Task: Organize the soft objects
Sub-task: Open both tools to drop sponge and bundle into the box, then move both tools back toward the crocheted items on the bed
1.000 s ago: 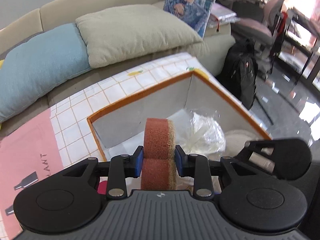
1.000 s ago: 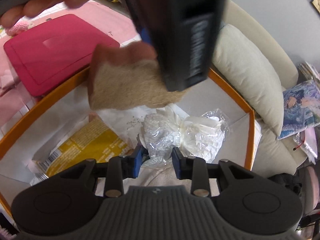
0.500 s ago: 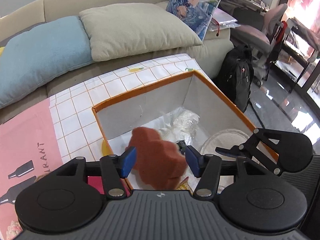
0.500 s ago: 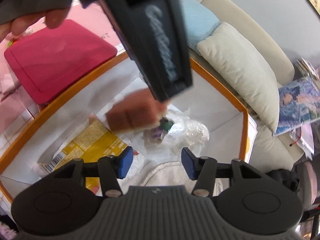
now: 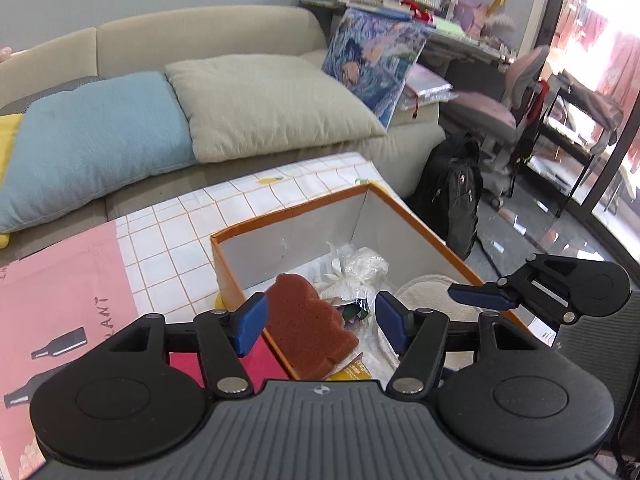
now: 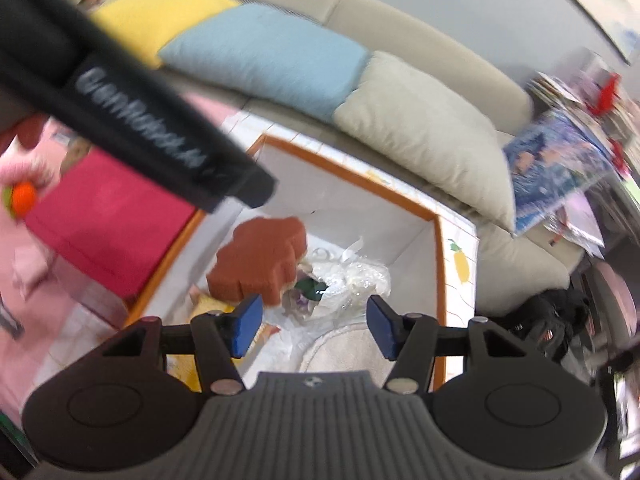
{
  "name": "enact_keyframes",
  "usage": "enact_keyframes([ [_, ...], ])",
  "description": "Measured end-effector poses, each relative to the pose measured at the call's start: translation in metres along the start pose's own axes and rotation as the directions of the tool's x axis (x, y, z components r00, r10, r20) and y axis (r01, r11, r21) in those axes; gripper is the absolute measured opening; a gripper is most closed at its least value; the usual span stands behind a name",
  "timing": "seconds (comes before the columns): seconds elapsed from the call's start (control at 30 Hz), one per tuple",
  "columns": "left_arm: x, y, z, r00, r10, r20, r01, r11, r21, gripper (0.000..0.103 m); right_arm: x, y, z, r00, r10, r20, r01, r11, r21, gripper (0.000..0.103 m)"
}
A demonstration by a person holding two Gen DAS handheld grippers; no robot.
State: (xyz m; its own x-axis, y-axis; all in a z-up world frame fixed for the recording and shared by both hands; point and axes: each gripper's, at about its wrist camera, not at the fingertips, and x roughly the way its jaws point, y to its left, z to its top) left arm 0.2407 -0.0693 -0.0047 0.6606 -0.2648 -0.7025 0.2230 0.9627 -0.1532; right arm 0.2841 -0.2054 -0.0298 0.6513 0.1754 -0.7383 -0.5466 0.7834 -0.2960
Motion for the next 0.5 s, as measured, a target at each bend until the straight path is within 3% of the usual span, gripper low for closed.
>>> enact_keyframes([
  [0.2, -0.031, 0.014, -0.022, 0.998, -0.021, 0.057, 0.024, 0.998, -0.057, 0.073, -0.023, 0.008, -0.011, 0.999, -0.024, 0.029, 0.016, 0.968, 0.251, 0.06],
  [0.4, -0.064, 0.034, -0.054, 0.993, -0.012, 0.115, 0.027, 0.992, -0.127, 0.073, -0.041, 0.045, -0.023, 0.993, -0.074, 0.093, 0.038, 0.939, 0.343, 0.066],
  [0.5, -0.076, 0.045, -0.072, 0.994, 0.002, 0.109, 0.014, 0.99, -0.143, 0.073, -0.05, 0.065, -0.026, 0.992, -0.067, 0.111, 0.021, 0.928, 0.371, 0.069],
])
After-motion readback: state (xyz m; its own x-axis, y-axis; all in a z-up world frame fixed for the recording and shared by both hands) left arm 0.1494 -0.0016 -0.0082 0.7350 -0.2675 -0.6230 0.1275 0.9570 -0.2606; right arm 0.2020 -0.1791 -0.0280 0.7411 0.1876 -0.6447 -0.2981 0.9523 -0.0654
